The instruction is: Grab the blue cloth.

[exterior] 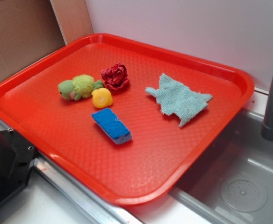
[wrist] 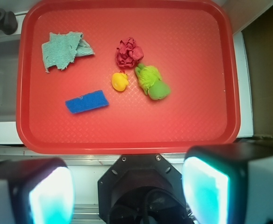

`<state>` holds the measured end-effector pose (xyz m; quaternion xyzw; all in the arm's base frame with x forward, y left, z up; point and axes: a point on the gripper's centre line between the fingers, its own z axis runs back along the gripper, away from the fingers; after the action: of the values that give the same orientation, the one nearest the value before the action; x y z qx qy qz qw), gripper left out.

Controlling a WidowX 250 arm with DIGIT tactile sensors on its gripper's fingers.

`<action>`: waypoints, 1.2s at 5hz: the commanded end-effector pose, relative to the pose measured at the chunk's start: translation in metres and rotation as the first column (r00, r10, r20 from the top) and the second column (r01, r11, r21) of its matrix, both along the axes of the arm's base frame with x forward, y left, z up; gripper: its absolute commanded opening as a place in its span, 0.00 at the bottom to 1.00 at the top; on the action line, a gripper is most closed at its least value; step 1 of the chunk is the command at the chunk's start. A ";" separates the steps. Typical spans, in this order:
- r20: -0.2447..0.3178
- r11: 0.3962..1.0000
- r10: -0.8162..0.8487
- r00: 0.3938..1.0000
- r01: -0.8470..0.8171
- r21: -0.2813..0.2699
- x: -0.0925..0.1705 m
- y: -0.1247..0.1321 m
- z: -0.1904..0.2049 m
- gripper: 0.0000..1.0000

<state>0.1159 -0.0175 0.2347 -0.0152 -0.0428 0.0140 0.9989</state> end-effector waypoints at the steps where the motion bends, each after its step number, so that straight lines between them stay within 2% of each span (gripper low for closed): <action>1: 0.000 1.000 0.000 1.000 0.000 0.000 0.000 0.000 0.000 1.00; 3: 0.040 0.973 -0.229 0.972 0.228 0.046 0.034 -0.008 -0.022 1.00; 4: 0.066 0.935 -0.351 0.934 0.347 0.071 0.059 -0.017 -0.043 1.00; 5: 0.069 0.915 -0.404 0.912 0.402 0.042 0.087 -0.026 -0.065 1.00; 6: 0.058 0.918 -0.394 0.917 0.389 0.080 0.117 -0.039 -0.089 1.00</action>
<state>0.2252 -0.0504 0.1291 0.0105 -0.0428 -0.1831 0.9821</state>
